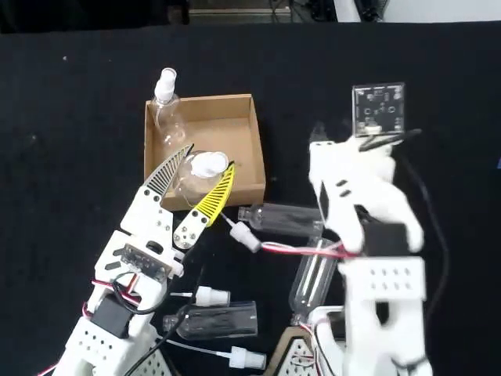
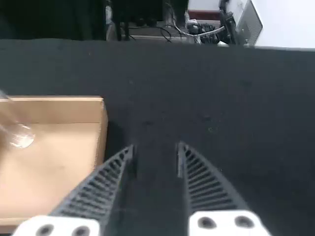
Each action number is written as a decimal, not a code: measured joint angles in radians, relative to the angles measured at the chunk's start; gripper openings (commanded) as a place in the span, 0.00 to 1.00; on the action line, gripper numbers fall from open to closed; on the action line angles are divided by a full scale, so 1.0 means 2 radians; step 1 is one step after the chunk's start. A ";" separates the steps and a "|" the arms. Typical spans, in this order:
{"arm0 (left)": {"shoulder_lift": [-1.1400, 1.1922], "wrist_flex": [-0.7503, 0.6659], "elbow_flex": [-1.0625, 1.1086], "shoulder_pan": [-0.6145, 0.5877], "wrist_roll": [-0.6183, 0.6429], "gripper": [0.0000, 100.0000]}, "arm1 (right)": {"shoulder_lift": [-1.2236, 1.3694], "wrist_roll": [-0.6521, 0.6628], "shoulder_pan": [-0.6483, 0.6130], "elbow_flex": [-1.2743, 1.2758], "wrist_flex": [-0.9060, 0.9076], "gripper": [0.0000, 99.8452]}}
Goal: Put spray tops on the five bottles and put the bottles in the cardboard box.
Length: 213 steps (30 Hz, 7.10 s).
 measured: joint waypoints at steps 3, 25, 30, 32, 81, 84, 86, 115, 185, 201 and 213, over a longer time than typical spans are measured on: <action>0.000 0.000 0.000 0.000 0.000 0.03 | 0.028 0.000 0.008 0.078 -0.077 0.10; 0.000 -0.003 0.000 0.002 0.000 0.03 | 0.104 0.000 0.011 0.227 -0.318 0.10; 0.000 -0.003 0.000 -0.002 0.000 0.03 | 0.147 0.000 0.011 0.227 -0.327 0.10; 0.000 -0.003 0.000 -0.022 0.000 0.03 | 0.165 0.000 0.011 0.226 -0.327 0.10; 0.776 -0.569 -0.153 -0.190 0.245 0.03 | 0.207 0.000 0.029 0.203 -0.330 0.10; 0.831 -0.611 -0.167 -0.190 0.245 0.03 | 0.207 0.000 0.029 0.203 -0.330 0.10; 0.861 -0.637 -0.173 -0.190 0.245 0.03 | 0.207 0.000 0.029 0.203 -0.330 0.10; 1.079 -0.673 -0.308 -0.189 0.165 0.03 | 0.207 0.002 0.029 0.193 -0.330 0.10; 1.082 -0.702 -0.302 -0.189 0.159 0.25 | 0.207 0.002 0.029 0.193 -0.330 0.10; 1.106 -0.700 -0.320 -0.189 0.160 0.25 | 0.207 0.002 0.029 0.193 -0.330 0.10; 1.144 -0.737 -0.338 -0.189 0.159 0.25 | 0.207 0.002 0.029 0.193 -0.330 0.10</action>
